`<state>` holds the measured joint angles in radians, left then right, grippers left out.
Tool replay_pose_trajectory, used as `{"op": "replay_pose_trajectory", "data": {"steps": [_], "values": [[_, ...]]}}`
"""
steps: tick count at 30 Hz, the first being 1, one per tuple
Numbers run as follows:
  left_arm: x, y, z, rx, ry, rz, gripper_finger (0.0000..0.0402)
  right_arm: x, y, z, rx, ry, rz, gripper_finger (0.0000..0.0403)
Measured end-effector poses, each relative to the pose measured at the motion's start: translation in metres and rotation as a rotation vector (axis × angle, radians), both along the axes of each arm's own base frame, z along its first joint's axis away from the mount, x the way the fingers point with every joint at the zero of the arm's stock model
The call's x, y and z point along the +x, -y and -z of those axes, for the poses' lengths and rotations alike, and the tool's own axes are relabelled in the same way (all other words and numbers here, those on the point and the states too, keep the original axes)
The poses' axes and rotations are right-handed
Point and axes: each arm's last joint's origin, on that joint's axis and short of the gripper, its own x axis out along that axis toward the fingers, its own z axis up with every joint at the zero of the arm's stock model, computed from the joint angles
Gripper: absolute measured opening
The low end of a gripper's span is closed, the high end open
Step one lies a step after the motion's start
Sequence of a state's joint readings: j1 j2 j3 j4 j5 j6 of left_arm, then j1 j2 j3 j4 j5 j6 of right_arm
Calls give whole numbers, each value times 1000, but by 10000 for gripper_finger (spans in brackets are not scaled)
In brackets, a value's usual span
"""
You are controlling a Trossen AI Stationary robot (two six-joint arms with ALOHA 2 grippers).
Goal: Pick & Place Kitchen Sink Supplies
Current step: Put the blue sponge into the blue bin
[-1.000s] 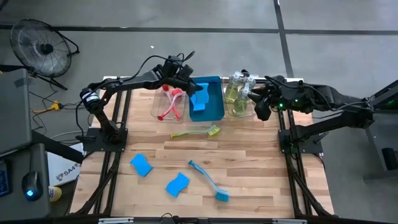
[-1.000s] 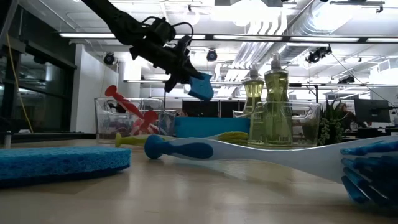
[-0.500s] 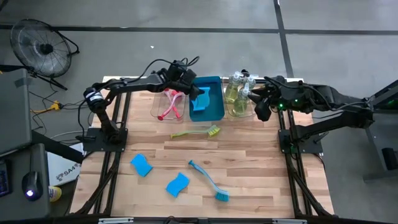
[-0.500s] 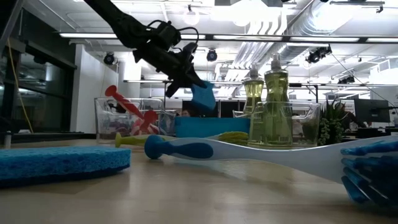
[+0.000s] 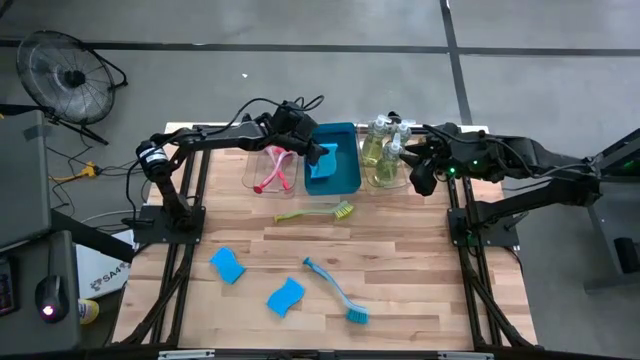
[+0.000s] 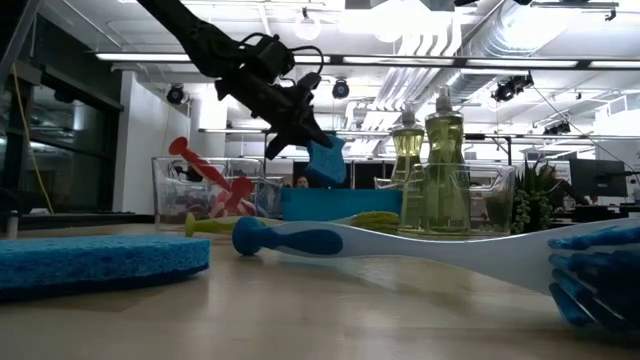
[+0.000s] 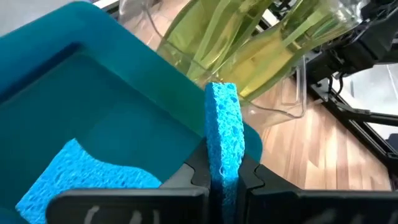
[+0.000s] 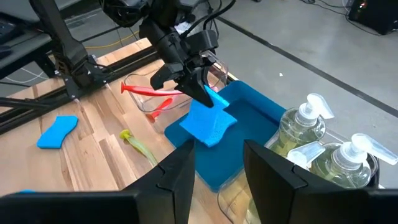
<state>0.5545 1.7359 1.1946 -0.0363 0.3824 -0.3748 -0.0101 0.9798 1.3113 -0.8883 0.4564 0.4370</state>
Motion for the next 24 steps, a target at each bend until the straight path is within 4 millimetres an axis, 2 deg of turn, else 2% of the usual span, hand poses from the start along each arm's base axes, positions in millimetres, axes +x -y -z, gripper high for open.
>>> {"op": "replay_pose_trajectory", "data": {"steps": [9,24], "values": [[-3,1,6,-9,-74,-37,8,0,0,0,-14,-11,-9,129],[-4,1,7,-26,-88,-61,9,0,0,1,-16,-16,-6,129]]}}
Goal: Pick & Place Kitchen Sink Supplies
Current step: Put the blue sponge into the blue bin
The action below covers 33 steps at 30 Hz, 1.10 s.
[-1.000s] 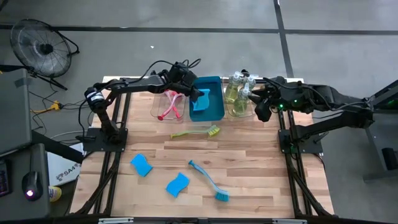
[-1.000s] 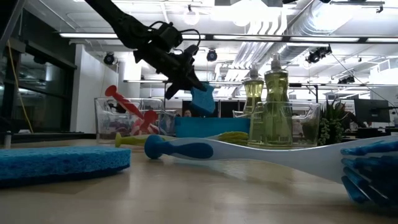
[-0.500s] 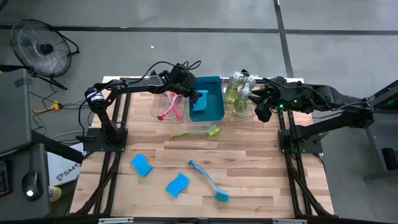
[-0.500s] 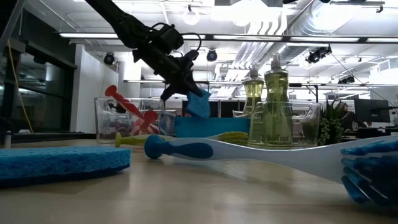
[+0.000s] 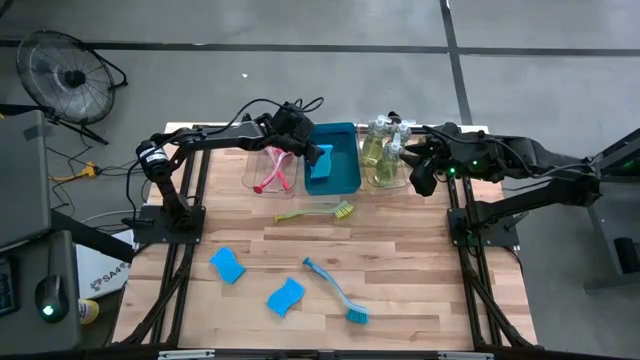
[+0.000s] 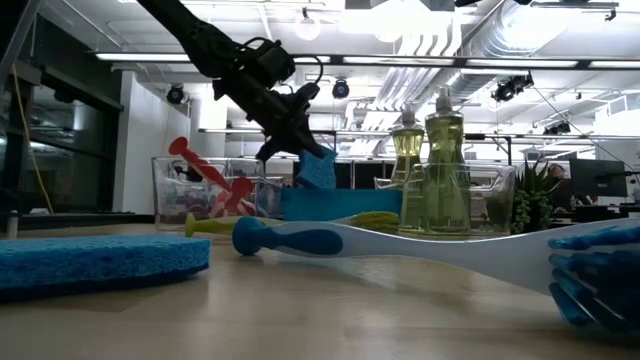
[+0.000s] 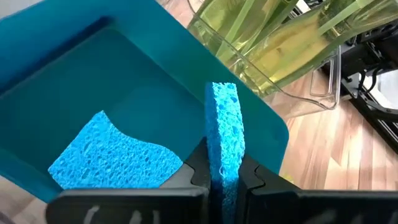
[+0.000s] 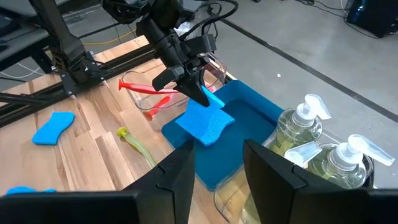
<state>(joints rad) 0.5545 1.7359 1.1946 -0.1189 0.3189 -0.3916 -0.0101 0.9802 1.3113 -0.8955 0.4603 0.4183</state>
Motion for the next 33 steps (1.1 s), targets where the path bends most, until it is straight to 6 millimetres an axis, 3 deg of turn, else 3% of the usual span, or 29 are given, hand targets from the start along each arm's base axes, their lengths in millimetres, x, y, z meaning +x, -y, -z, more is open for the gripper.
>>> {"op": "replay_pose_trajectory", "data": {"steps": [18,33], "values": [[3,7,2,1,-55,-183,10,0,0,0,-14,-8,-8,129],[11,9,21,-9,-109,-220,10,0,0,0,-12,-9,-12,129]]}}
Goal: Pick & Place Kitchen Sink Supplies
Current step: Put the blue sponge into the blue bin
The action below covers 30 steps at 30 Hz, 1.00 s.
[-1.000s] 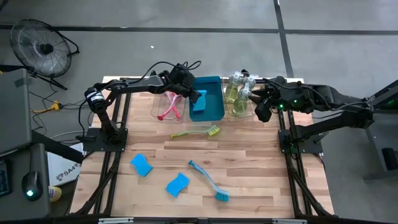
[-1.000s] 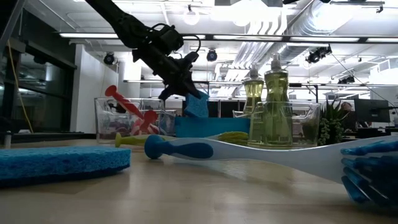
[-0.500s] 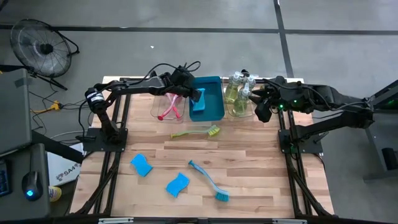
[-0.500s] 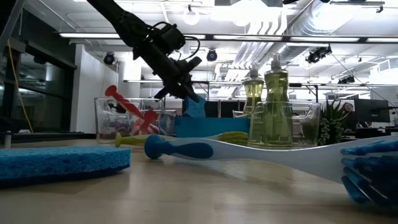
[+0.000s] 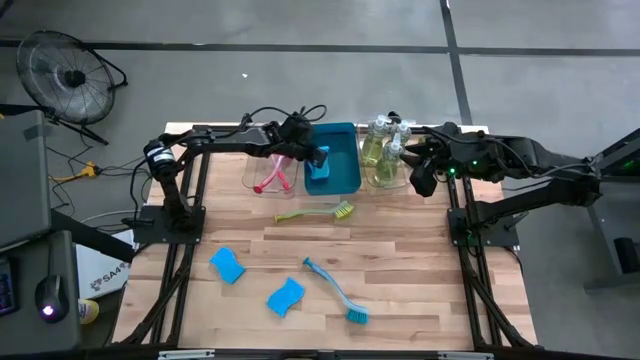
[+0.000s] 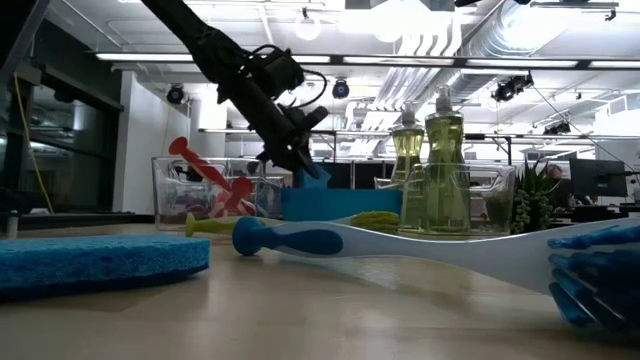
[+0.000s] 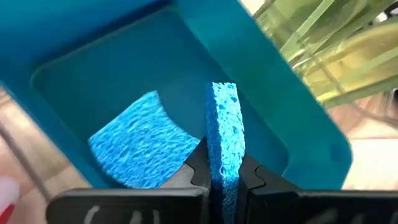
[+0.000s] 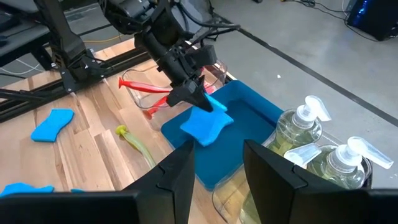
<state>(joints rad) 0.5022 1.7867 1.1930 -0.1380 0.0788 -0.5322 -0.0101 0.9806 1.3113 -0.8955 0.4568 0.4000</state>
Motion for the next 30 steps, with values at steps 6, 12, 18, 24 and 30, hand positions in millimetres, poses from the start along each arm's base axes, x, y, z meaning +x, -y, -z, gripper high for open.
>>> {"op": "replay_pose_trajectory", "data": {"steps": [6,12,18,24,30], "values": [[5,0,10,-13,-7,5,10,0,0,0,1,-3,1,129],[5,0,10,-9,-11,10,17,0,0,1,4,-6,-1,129],[5,0,10,4,-16,40,83,0,0,1,4,-7,-2,129],[6,1,10,-5,-7,91,159,0,0,1,9,-5,2,129],[6,1,10,7,-11,102,202,0,0,1,18,0,7,129]]}}
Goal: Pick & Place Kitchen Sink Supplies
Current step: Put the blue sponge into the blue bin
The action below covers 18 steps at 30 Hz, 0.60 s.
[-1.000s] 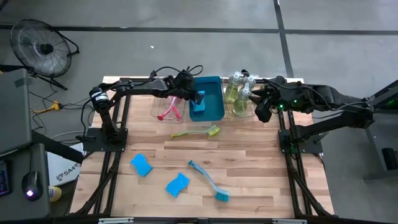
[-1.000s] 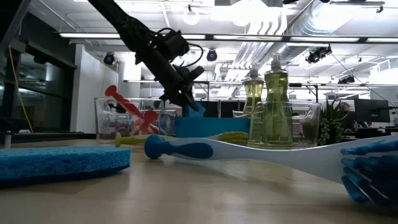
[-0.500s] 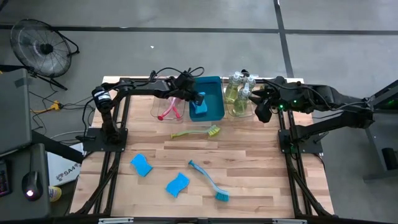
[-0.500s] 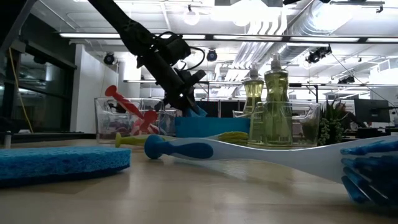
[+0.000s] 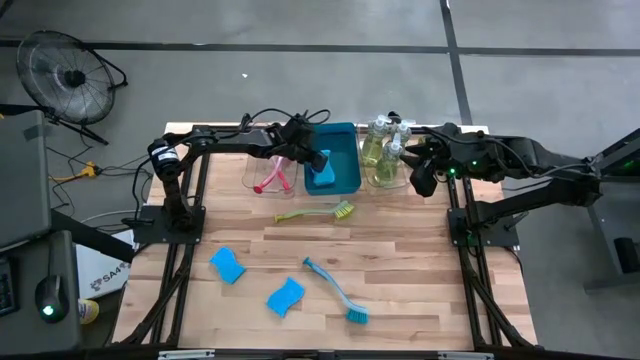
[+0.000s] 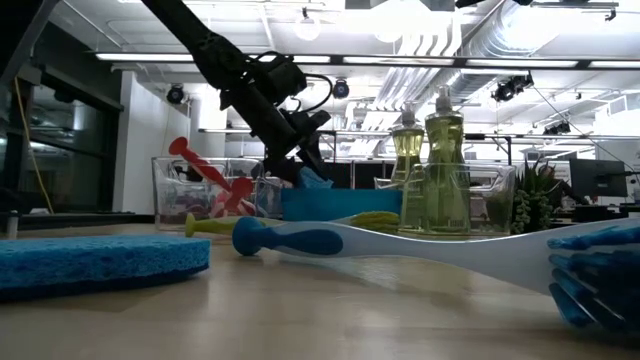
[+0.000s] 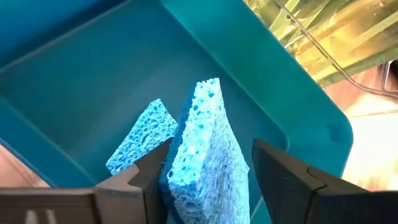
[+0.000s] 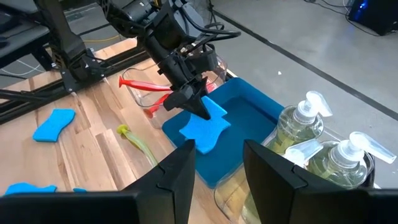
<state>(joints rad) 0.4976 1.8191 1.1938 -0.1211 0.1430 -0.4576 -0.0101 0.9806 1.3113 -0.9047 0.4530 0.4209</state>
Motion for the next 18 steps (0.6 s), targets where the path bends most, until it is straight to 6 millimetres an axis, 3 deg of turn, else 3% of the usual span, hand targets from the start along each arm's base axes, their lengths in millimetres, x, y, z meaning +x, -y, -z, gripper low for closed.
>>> {"op": "replay_pose_trajectory", "data": {"steps": [11,18], "values": [[1,-2,-9,107,-1,71,235,0,-1,1,19,-3,-15,129],[5,-6,-24,167,-24,128,253,0,-1,1,37,-3,-15,129]]}}
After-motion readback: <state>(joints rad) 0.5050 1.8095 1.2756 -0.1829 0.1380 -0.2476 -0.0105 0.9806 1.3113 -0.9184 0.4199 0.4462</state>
